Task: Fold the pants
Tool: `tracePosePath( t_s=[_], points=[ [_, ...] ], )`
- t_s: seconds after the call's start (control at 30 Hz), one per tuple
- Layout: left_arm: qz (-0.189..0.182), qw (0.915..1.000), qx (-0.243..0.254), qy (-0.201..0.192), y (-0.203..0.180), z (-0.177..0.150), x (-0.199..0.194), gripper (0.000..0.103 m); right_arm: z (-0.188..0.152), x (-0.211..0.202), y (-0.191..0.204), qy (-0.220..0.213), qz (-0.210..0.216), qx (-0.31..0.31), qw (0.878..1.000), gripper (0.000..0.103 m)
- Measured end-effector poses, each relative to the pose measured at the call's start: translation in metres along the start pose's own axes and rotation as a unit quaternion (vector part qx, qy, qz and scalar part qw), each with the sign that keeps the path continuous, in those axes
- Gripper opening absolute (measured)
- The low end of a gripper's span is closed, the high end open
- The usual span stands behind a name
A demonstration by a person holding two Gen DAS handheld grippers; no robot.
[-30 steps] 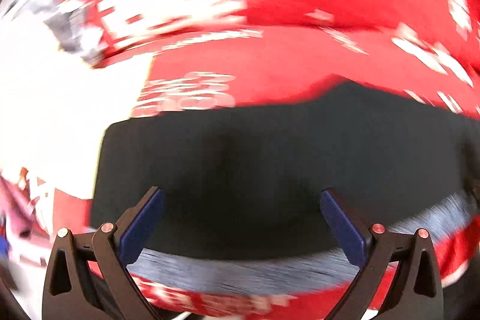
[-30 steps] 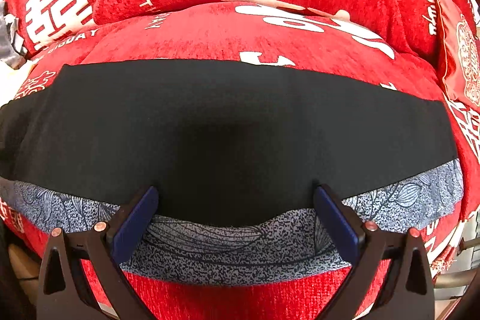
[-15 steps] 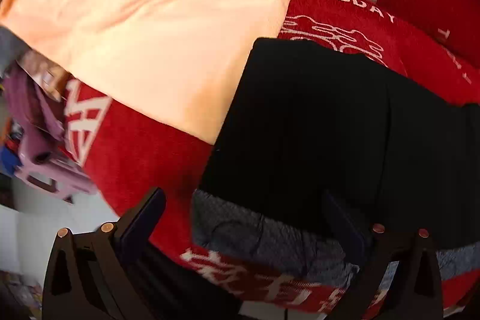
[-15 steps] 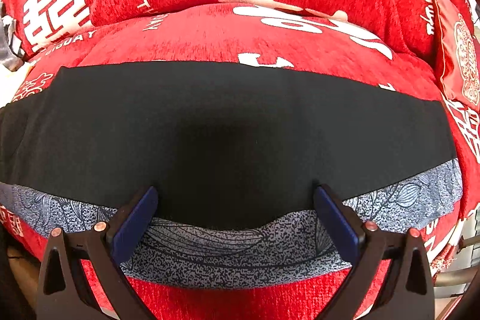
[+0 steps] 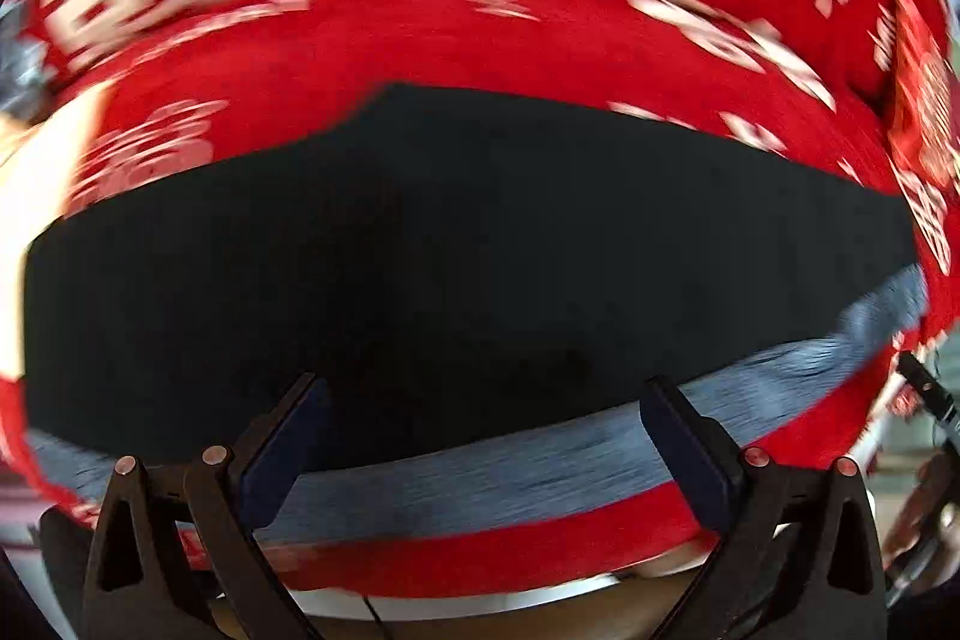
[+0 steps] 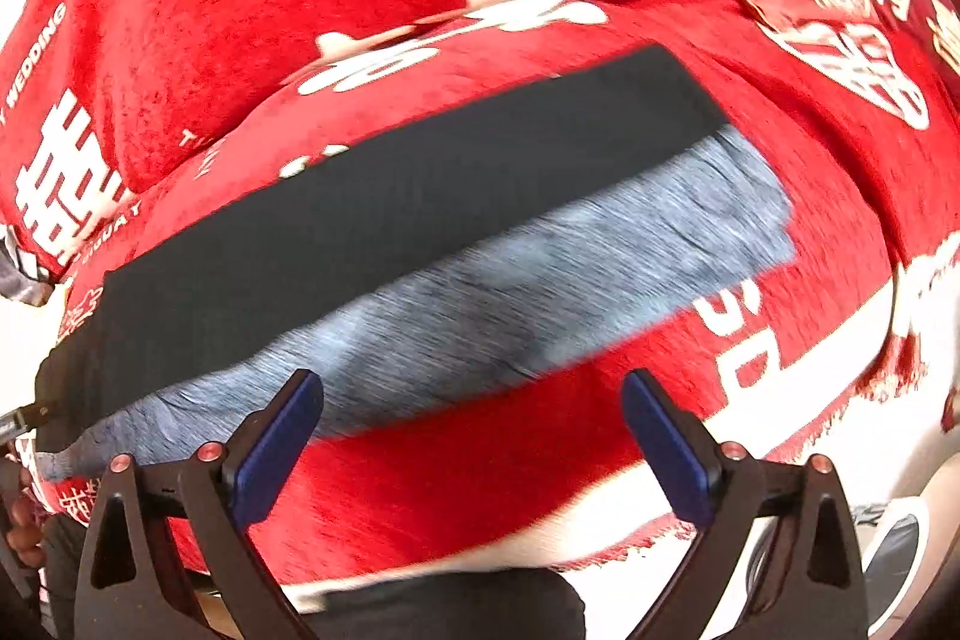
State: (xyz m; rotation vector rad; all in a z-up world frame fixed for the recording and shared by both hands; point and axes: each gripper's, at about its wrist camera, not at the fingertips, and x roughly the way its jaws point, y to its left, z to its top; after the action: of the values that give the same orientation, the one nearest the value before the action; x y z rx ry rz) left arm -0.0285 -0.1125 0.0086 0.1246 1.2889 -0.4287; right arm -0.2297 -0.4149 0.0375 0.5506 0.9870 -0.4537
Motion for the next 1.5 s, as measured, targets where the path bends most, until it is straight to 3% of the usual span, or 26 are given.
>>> tracePosePath(
  t_s=[0.17, 0.3, 0.53, 0.7, 0.8, 0.87, 0.9, 0.97, 1.03, 1.2, 1.23, 1.27, 1.33, 1.4, 1.5],
  points=[
    [0.009, 0.9991, 0.030, 0.029, -0.075, 0.028, 0.034, 0.103, -0.004, 0.012, -0.045, -0.021, 0.083, 0.094, 0.992, 0.096],
    [0.050, 0.9970, 0.048, 0.035, -0.111, 0.037, 0.053, 0.103, -0.002, 0.022, -0.052, -0.040, 0.121, 0.101, 0.987, 0.096],
    [0.063, 0.9972, 0.033, 0.023, -0.122, 0.062, 0.064, 0.103, 0.017, 0.033, -0.064, -0.094, 0.167, 0.113, 0.975, 0.096],
    [0.077, 0.9965, 0.028, 0.014, -0.136, 0.077, 0.071, 0.103, 0.037, 0.040, -0.081, -0.138, 0.199, 0.159, 0.957, 0.096],
    [0.080, 0.9963, 0.029, 0.011, -0.146, 0.082, 0.071, 0.103, 0.047, 0.042, -0.083, -0.144, 0.189, 0.162, 0.958, 0.092],
    [0.082, 0.9963, 0.024, 0.014, -0.147, 0.092, 0.074, 0.103, 0.053, 0.046, -0.080, -0.134, 0.169, 0.151, 0.965, 0.073],
    [0.082, 0.9964, 0.017, 0.018, -0.147, 0.097, 0.076, 0.103, 0.055, 0.049, -0.080, -0.125, 0.157, 0.146, 0.969, 0.058],
    [0.084, 0.9961, 0.008, 0.025, -0.147, 0.102, 0.078, 0.103, 0.056, 0.050, -0.083, -0.123, 0.141, 0.139, 0.972, 0.046],
    [0.090, 0.9957, 0.014, 0.021, -0.149, 0.101, 0.077, 0.103, 0.055, 0.049, -0.084, -0.119, 0.120, 0.131, 0.977, 0.027],
    [0.090, 0.9954, 0.033, 0.006, -0.150, 0.097, 0.077, 0.103, 0.059, 0.050, -0.077, -0.113, 0.089, 0.097, 0.985, 0.025],
    [0.085, 0.9959, 0.030, 0.007, -0.149, 0.097, 0.078, 0.103, 0.060, 0.051, -0.076, -0.110, 0.087, 0.093, 0.986, 0.028],
    [0.083, 0.9960, 0.030, 0.008, -0.148, 0.098, 0.078, 0.103, 0.061, 0.052, -0.077, -0.110, 0.100, 0.103, 0.984, 0.034],
    [0.080, 0.9963, 0.031, 0.007, -0.147, 0.098, 0.078, 0.103, 0.062, 0.053, -0.078, -0.115, 0.144, 0.108, 0.977, 0.067],
    [0.079, 0.9963, 0.034, 0.005, -0.147, 0.098, 0.078, 0.103, 0.066, 0.051, -0.064, -0.111, 0.108, 0.076, 0.985, 0.067],
    [0.080, 0.9960, 0.040, 0.001, -0.148, 0.098, 0.078, 0.103, 0.066, 0.054, -0.052, -0.102, 0.096, 0.052, 0.989, 0.036]
  ],
)
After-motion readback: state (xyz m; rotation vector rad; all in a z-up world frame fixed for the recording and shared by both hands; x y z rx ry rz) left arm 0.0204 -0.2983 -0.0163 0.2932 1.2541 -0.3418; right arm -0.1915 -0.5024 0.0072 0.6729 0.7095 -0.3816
